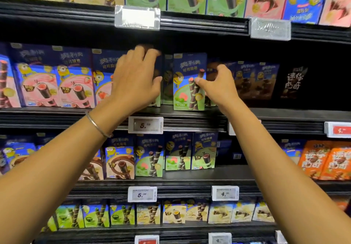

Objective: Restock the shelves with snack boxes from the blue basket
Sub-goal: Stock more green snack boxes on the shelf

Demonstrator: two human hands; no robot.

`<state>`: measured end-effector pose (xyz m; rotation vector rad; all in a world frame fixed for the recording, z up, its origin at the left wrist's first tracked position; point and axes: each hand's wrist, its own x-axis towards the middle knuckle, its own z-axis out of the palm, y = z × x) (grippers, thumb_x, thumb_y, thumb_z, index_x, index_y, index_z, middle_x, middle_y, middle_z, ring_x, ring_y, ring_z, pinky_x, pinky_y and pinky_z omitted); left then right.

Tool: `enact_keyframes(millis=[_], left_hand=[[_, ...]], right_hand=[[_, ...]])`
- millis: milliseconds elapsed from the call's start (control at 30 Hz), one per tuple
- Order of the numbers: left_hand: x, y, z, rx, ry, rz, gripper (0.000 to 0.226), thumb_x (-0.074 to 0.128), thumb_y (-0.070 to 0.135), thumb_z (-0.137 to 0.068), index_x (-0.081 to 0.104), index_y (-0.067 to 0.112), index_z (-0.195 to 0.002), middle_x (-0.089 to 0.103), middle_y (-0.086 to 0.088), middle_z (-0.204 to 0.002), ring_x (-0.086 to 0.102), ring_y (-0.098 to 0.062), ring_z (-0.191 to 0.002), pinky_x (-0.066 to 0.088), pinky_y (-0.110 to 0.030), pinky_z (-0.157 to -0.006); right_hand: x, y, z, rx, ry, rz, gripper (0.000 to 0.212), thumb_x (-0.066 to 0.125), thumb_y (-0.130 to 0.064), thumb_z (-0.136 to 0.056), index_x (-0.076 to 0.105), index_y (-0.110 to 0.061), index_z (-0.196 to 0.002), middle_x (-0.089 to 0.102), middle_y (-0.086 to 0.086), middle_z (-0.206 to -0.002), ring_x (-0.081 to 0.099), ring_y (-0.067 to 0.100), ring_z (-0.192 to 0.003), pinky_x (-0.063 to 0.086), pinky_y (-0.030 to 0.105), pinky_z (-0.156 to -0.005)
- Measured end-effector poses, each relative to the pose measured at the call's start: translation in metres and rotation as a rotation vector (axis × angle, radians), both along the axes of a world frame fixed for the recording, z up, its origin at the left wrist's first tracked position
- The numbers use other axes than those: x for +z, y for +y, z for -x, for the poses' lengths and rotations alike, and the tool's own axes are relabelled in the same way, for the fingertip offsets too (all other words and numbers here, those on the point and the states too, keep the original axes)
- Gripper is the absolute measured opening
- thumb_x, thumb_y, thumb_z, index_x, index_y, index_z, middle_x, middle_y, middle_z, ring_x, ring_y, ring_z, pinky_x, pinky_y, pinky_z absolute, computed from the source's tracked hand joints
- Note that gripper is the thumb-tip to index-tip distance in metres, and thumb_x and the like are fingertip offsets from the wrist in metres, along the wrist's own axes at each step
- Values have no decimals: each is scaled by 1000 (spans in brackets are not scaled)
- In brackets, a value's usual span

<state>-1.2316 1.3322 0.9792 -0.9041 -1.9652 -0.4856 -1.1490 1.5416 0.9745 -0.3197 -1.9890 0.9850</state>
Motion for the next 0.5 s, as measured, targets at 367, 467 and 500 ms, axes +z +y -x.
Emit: enact_keyframes(millis=[367, 467, 500], left_hand=[[22, 0, 20, 185, -13, 218, 76, 80, 21, -78, 49, 22, -147, 56, -10, -147, 52, -38, -134, 15, -59, -125], [22, -1, 18, 169, -23, 198, 77, 79, 16, -79, 48, 23, -149, 53, -9, -150, 48, -38, -138, 10, -58, -126], [22, -1, 19, 164, -24, 194, 75, 79, 16, -80, 49, 23, -148, 53, -10, -150, 48, -38, -138, 11, -58, -126]], right_hand=[[-15, 1, 28, -222, -57, -248, 32, 70, -44, -90, 55, -17, -99, 61, 7, -105, 56, 24, -92, 41, 35, -71], [-18, -3, 34, -250, -53, -281, 28, 69, -40, -92, 50, -19, -93, 57, 3, -98, 56, 25, -85, 45, 38, -67], [-18, -4, 35, -272, -51, -288, 28, 68, -39, -92, 49, -19, -92, 57, 3, -96, 56, 25, -83, 45, 38, -66]])
